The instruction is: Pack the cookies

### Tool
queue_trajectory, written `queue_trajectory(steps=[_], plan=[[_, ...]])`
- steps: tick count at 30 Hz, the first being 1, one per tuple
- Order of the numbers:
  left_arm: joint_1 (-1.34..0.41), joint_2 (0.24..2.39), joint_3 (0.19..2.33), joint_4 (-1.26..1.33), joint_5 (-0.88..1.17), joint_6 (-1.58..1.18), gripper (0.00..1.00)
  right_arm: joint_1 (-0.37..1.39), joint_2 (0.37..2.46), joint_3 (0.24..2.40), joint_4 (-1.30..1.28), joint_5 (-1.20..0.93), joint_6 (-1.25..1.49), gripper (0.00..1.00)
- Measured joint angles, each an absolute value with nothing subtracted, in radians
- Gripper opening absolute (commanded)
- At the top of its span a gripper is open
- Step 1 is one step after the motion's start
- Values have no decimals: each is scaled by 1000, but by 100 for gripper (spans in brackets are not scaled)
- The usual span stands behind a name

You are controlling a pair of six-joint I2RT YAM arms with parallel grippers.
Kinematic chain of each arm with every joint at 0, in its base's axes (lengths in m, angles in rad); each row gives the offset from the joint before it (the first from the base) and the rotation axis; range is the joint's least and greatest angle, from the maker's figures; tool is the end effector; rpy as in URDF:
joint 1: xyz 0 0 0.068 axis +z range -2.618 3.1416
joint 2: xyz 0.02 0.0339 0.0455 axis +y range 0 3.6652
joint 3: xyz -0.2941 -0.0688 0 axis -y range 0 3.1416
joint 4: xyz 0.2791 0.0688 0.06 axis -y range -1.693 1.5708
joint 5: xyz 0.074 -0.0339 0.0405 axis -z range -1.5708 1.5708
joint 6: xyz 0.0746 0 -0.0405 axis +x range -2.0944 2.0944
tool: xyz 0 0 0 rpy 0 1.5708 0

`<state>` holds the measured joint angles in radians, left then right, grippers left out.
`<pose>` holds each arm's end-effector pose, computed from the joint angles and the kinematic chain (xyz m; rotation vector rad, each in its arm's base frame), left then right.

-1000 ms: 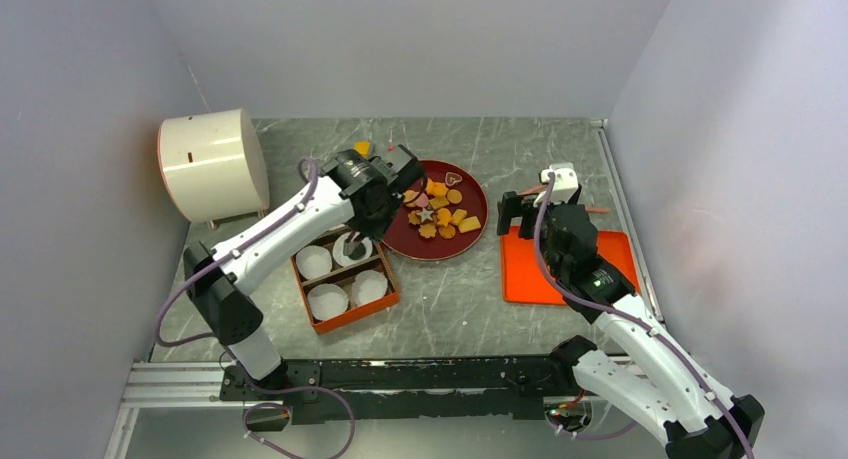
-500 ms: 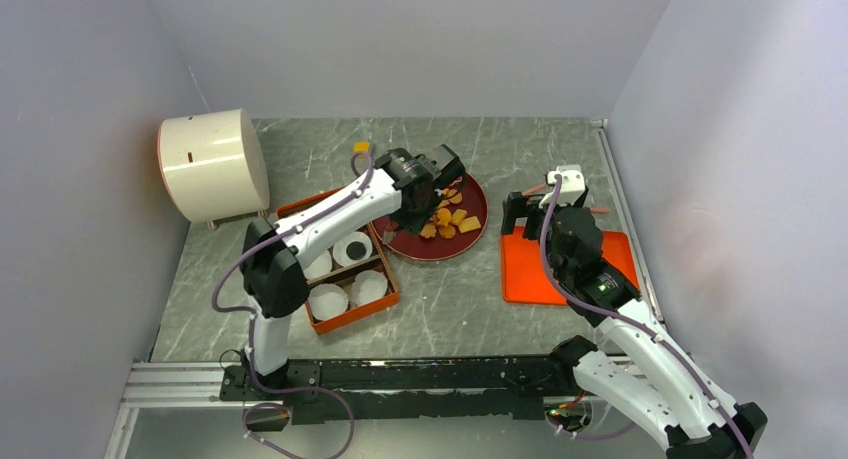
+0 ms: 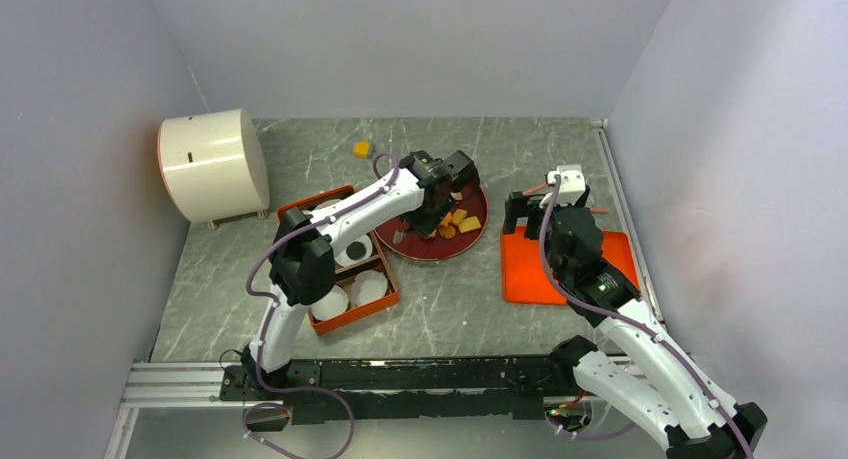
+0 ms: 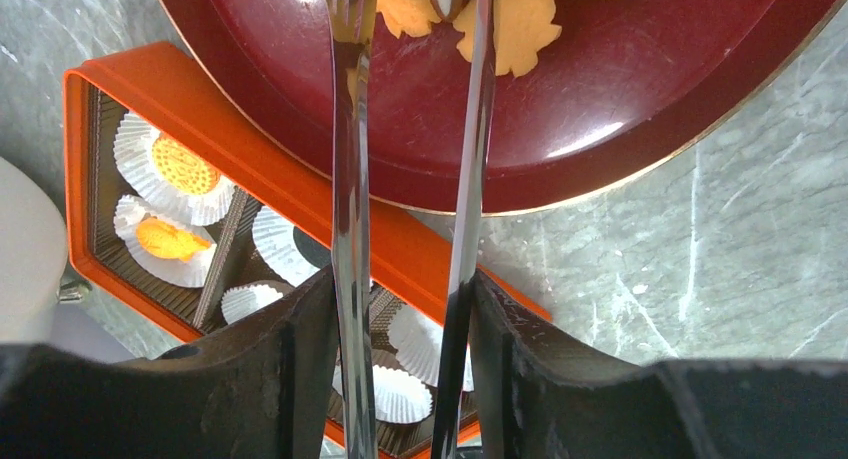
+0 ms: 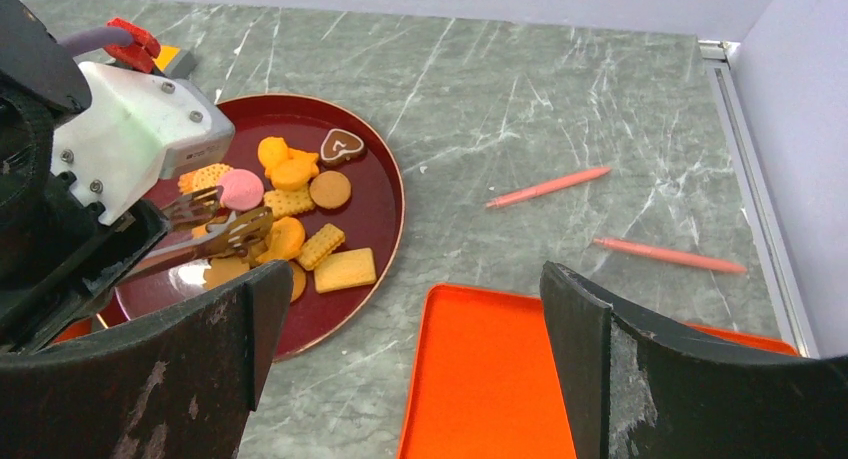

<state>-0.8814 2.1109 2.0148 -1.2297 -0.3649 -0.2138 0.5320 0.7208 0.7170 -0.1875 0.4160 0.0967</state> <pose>0.3320 -0.3609 0.2593 0.8370 2.6032 0.2554 0.2032 0.0846 0.3395 -0.0791 1.7447 0.0935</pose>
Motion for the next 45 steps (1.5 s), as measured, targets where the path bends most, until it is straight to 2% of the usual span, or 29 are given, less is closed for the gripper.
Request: queue_trajectory(steps=[28,40,45], plan=[[-880,2112,2004,-1316,-373,-214,49,532,743,717,-186,419,81,100],[-802,2079,1907,-1303,-335,-226,50,532,742,717,-186,418,81,100],[-787,2056,1902,-1284,-308,-226,46,532,740,717,-186,418,81,100]])
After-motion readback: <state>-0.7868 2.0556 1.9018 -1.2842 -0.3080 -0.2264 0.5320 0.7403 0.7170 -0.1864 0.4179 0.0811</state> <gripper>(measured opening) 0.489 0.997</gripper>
